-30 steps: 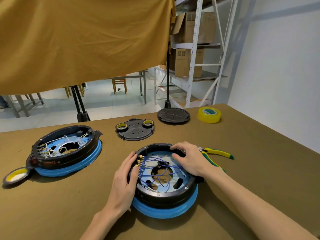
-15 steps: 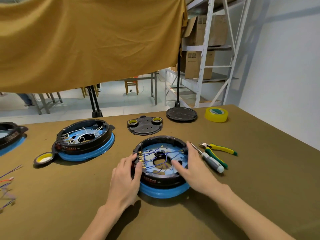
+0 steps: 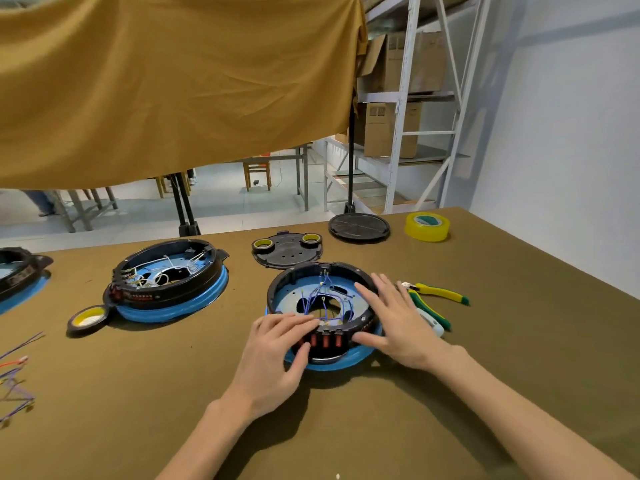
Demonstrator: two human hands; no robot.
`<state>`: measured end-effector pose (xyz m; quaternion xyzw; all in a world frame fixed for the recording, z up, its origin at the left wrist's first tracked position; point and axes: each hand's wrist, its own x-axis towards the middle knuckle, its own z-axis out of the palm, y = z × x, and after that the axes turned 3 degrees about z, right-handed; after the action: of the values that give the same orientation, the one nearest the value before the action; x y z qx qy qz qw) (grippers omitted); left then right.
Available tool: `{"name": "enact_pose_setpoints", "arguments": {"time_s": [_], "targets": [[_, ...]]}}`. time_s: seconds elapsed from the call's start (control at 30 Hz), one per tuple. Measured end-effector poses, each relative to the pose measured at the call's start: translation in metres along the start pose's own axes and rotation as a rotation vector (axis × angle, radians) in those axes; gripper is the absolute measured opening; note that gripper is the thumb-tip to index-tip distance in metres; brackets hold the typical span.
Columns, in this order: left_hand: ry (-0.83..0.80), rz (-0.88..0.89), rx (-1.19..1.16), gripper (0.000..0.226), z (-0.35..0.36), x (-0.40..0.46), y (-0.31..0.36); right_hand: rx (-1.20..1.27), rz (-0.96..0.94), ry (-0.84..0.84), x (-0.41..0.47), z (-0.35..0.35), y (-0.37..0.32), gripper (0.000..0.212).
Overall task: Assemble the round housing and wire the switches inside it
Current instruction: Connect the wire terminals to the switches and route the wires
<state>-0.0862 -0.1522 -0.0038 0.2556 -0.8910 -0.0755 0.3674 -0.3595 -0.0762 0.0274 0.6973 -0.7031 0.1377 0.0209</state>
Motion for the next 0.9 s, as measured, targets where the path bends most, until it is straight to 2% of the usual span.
{"name": "enact_pose_setpoints", "arguments": {"time_s": [0.07, 0.13, 0.2, 0.33, 0.53, 0.73, 0.9], "targets": [[0.049, 0.019, -0.041, 0.039, 0.003, 0.004, 0.002, 0.018, -0.032, 0.027, -0.002, -0.002, 0.009, 0.084], [0.117, -0.042, -0.092, 0.041, 0.002, 0.012, -0.003, 0.093, -0.114, 0.09, -0.002, 0.002, 0.001, 0.072], [0.096, -0.106, -0.111, 0.046, 0.002, 0.018, -0.009, 0.14, -0.166, 0.127, 0.006, 0.006, -0.012, 0.057], [0.119, -0.129, -0.167, 0.041, 0.006, 0.02, -0.014, 0.229, -0.152, 0.062, 0.027, 0.0, -0.023, 0.033], [0.113, -0.172, -0.254, 0.029, 0.003, 0.029, -0.024, 0.419, -0.184, 0.029, 0.043, -0.001, -0.02, 0.035], [0.1, -0.151, -0.248, 0.035, 0.004, 0.032, -0.028, 0.334, -0.218, 0.061, 0.048, 0.0, -0.022, 0.045], [0.082, -0.14, -0.246, 0.037, 0.007, 0.035, -0.032, 0.354, -0.243, 0.095, 0.051, -0.001, -0.022, 0.045]]}}
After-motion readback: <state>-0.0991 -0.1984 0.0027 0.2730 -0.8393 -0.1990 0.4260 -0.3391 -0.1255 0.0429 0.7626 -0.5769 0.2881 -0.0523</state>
